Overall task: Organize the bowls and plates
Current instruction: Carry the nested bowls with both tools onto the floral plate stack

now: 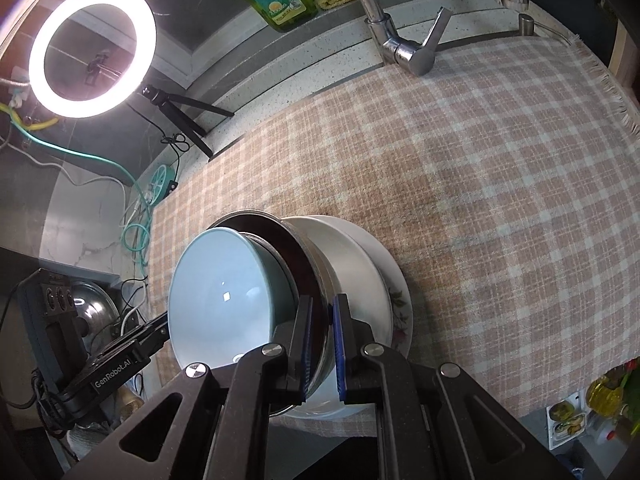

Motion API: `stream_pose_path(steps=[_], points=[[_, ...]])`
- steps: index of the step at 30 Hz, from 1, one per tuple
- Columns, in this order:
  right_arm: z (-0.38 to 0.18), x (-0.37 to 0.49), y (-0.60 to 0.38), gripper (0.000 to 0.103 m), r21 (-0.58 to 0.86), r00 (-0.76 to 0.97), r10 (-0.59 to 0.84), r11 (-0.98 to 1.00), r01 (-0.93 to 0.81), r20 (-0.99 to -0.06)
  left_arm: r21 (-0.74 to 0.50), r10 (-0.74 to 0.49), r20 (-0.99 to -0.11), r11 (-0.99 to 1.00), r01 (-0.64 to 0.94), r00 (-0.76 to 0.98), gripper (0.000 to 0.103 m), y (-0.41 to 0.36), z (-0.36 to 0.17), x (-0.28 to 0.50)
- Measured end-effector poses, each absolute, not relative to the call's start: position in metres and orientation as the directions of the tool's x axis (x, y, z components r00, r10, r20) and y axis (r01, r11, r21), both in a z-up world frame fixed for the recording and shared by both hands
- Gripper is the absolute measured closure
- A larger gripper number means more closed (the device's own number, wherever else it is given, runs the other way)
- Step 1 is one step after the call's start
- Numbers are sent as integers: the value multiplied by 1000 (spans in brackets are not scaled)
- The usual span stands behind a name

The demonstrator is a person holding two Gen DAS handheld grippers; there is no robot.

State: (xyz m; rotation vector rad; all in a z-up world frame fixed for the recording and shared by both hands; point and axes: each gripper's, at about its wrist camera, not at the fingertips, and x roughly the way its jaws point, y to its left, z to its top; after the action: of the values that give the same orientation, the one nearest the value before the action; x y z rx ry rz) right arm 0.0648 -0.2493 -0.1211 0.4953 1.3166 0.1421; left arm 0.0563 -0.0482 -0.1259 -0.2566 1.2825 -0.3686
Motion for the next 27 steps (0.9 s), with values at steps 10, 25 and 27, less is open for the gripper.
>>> stream_pose_path(steps=[10,25,27], points=[[-132,66,-252,93,422,248,373,888,186,-894,-377,-396,-889,918,123,232,94,-50,-131,57],[-130,66,-248,93,425,242,380,888,175,-893,-380,-402,-888,915,137,221,94,-48,-133,56],[-130,65,-248,93,432,239,388,885,173,-890,-384,-405,-888,914,134,219,94,-47,-133,57]])
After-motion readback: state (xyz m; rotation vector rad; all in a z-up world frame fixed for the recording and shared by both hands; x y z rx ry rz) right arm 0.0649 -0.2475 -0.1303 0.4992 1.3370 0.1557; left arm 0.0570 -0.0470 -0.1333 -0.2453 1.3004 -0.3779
